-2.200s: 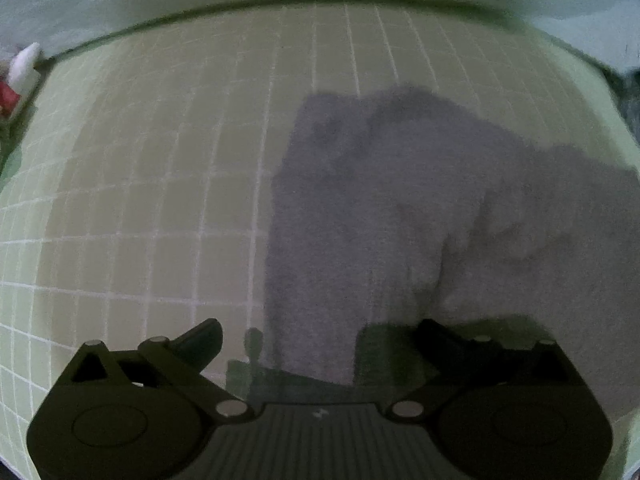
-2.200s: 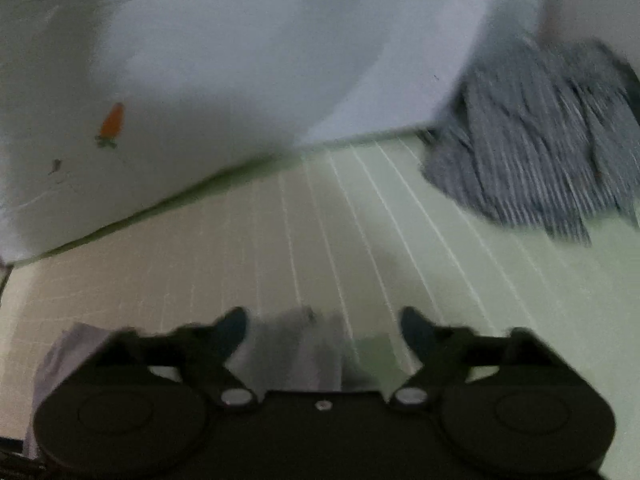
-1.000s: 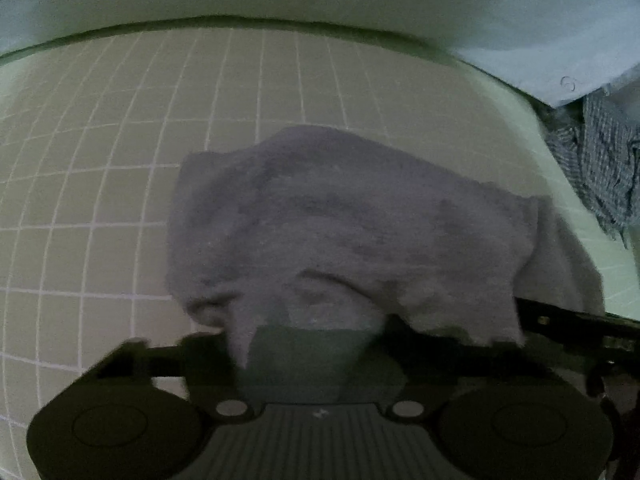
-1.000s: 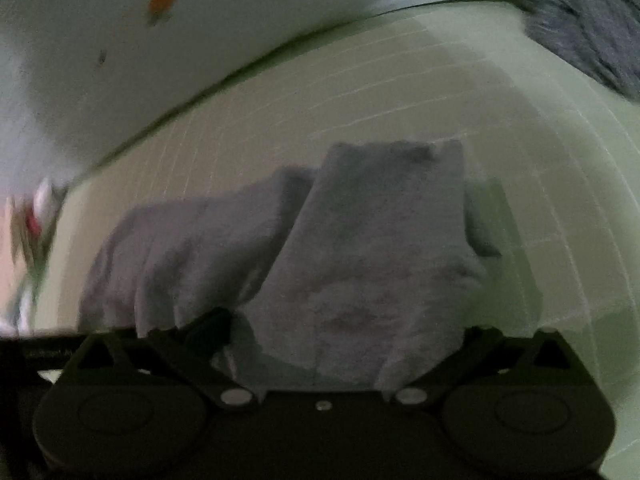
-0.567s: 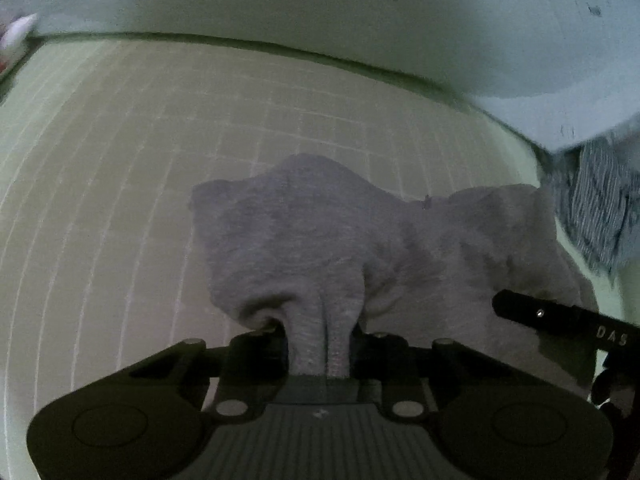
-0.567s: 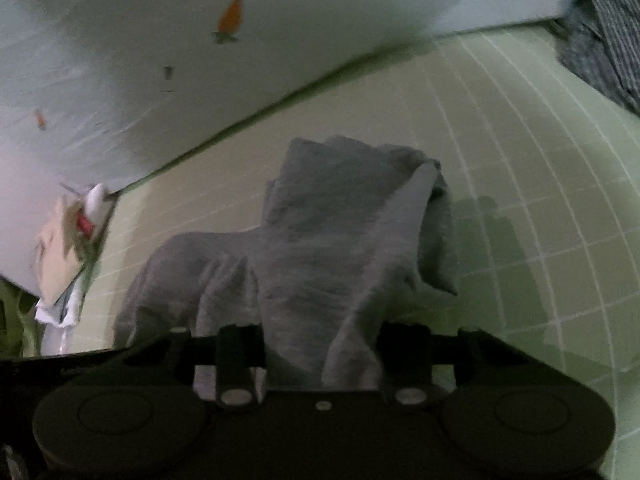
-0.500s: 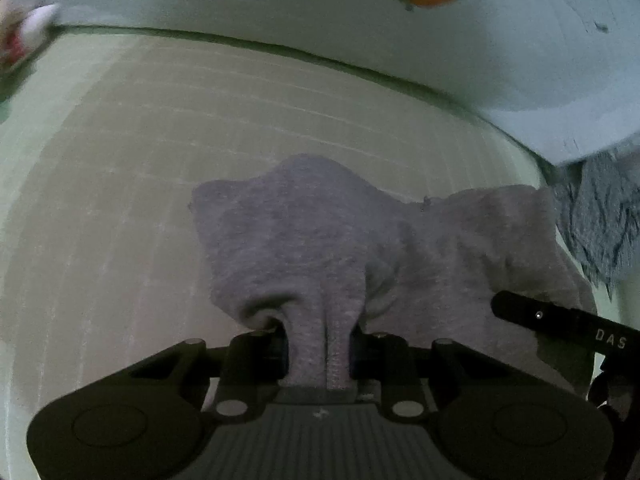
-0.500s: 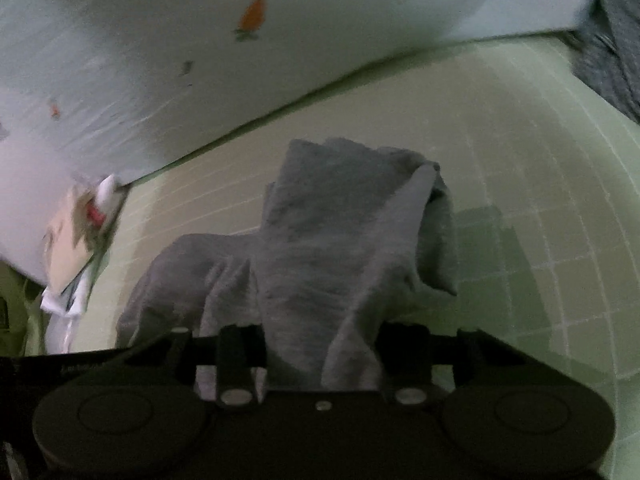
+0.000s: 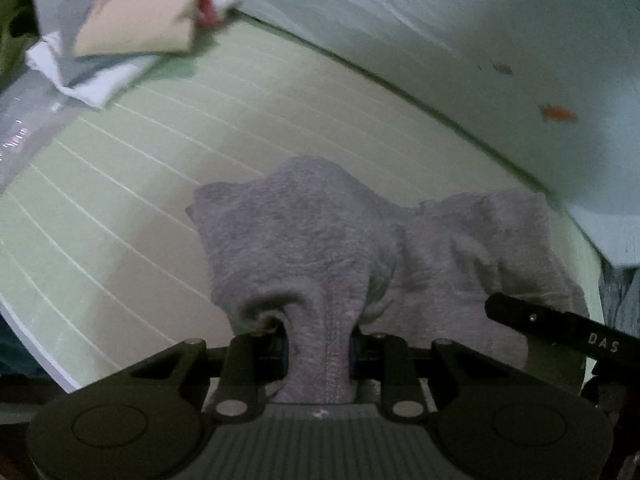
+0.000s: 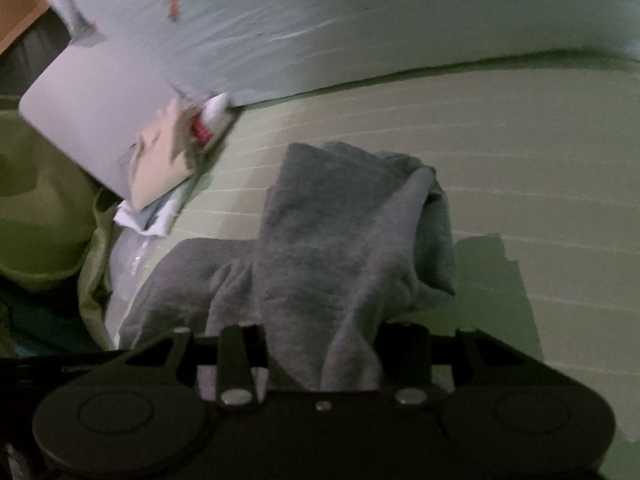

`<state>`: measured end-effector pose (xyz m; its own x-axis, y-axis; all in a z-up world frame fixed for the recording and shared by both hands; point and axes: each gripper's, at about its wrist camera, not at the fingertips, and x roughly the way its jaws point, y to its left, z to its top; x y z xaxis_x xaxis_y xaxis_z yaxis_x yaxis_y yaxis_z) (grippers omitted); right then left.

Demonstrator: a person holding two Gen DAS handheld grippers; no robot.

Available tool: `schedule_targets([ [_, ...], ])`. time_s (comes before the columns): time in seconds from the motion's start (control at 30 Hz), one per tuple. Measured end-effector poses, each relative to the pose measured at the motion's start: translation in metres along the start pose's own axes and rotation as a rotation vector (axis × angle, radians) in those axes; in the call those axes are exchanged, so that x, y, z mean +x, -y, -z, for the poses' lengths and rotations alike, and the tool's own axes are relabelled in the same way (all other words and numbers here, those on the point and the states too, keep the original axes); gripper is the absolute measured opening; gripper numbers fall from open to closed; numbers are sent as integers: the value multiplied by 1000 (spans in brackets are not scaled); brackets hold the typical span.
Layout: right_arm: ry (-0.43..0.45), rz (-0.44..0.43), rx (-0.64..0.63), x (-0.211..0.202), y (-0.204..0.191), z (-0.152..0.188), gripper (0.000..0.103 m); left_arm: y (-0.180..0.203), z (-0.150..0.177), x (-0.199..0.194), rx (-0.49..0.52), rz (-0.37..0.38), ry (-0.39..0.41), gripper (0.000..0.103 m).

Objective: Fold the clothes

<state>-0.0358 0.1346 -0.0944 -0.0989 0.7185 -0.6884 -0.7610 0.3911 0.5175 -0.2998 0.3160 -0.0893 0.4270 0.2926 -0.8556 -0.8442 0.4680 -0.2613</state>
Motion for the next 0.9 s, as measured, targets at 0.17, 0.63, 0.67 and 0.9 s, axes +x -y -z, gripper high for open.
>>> schedule_targets([
  [0.17,35,-50,-37,39,-64,-34,41,-57,-54,-23,-15,23,98,26],
  [0.63,289,-236,-106,212,-305,-236,41,-250,-340,-73,-20,17,443,26],
  [0.67,299,-243,-122,224,-319,-249,41,-260,-355,-71,-23,7,457,26],
  [0.9,258,-23,-253,352,-366,-295,75,-321,-391,35,-90,-221,353,41],
])
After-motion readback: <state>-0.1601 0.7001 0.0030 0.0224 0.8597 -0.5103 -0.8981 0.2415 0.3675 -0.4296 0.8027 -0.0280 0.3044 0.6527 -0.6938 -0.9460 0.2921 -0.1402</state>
